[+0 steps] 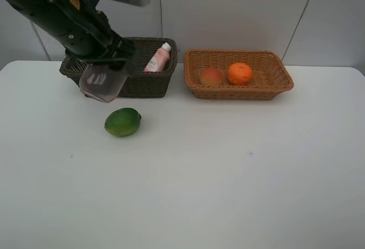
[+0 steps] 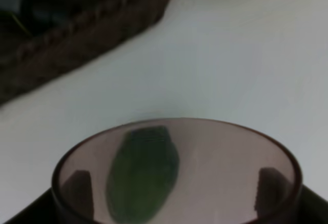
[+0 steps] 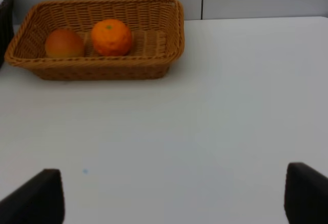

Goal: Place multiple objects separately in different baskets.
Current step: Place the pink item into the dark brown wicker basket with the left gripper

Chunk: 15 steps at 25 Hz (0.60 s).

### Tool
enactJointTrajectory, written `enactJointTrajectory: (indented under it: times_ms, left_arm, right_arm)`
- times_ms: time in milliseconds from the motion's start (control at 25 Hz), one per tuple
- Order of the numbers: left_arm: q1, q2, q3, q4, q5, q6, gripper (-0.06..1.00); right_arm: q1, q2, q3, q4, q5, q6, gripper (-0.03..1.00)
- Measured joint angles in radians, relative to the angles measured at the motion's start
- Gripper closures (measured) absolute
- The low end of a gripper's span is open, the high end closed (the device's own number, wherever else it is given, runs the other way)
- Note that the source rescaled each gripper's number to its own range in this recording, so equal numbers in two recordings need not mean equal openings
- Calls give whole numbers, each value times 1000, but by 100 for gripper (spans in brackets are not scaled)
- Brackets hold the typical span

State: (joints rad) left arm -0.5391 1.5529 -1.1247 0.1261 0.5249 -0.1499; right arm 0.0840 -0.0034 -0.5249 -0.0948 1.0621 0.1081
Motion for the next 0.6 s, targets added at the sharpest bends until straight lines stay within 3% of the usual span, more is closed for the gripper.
enactJointTrajectory:
  times_ms: [280,600]
  left_arm:
    - [41,82,-151,81,-164,0,21]
    - [130,240,-178,150,-456,0,21]
  right_arm:
    - [0,0,0,0,0,0,18]
    - [0,0,0,0,0,0,18]
